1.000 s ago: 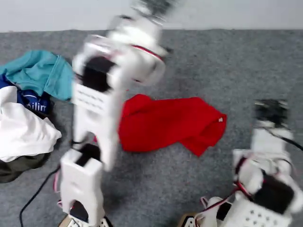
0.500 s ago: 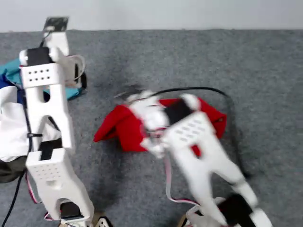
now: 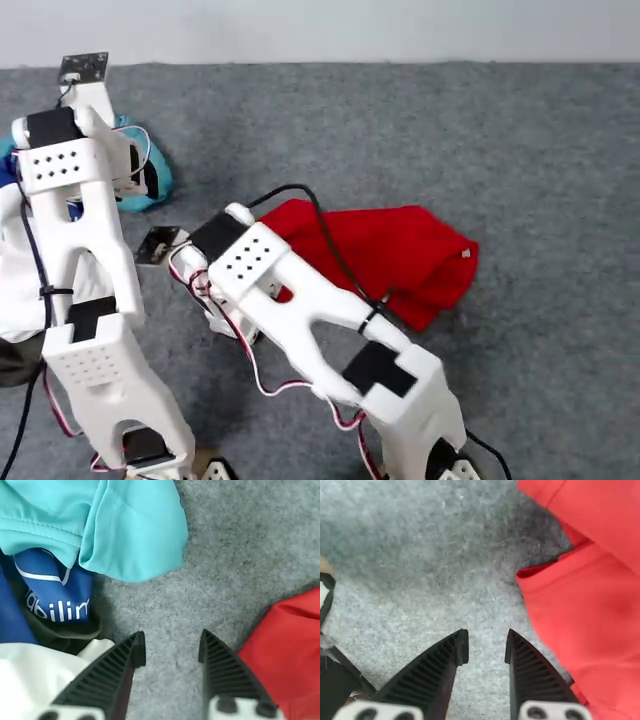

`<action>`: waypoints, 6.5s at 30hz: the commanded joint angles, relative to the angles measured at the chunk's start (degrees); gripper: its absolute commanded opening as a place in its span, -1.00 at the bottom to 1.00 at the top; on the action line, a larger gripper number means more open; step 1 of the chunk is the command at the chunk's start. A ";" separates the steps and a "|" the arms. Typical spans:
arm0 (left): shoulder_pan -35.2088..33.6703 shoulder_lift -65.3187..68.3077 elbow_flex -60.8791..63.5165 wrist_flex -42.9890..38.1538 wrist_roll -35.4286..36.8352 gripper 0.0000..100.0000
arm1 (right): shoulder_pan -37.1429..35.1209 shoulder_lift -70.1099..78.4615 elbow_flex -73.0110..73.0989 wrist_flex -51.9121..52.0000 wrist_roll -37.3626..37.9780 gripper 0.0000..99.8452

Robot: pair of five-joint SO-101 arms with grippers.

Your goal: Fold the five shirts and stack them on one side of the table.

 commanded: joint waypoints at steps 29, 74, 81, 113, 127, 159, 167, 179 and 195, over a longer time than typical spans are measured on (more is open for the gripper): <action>0.00 -3.16 -0.22 1.23 0.53 -0.64 | 4.62 7.78 -1.93 -9.63 -3.52 -0.58; 7.03 -8.35 7.43 1.32 0.53 -0.64 | 26.24 -42.59 -2.20 0.40 9.58 -0.98; 15.91 -19.69 16.57 1.23 0.26 -0.64 | 41.36 -55.52 -1.85 0.31 9.58 -0.98; 38.33 -26.81 53.32 -24.35 -5.89 -0.64 | 47.52 -68.62 -26.55 -6.37 5.01 -0.98; 29.54 -27.43 32.75 -2.64 -6.33 -0.64 | 47.16 -68.26 -0.35 -10.59 5.01 -0.98; 27.16 -32.62 34.42 1.32 -5.80 -0.64 | 41.80 9.01 -38.77 -14.81 1.85 -0.98; 45.98 -36.66 48.75 -0.26 -10.64 -0.64 | 43.12 13.41 -38.77 -15.78 2.11 -0.98; 56.79 -21.45 46.81 -6.68 -10.64 -0.64 | 48.75 13.58 -38.42 -16.48 2.02 -0.98; 58.81 -8.97 41.63 -12.04 -7.38 -0.66 | 48.48 13.41 -38.59 -15.96 1.93 -0.98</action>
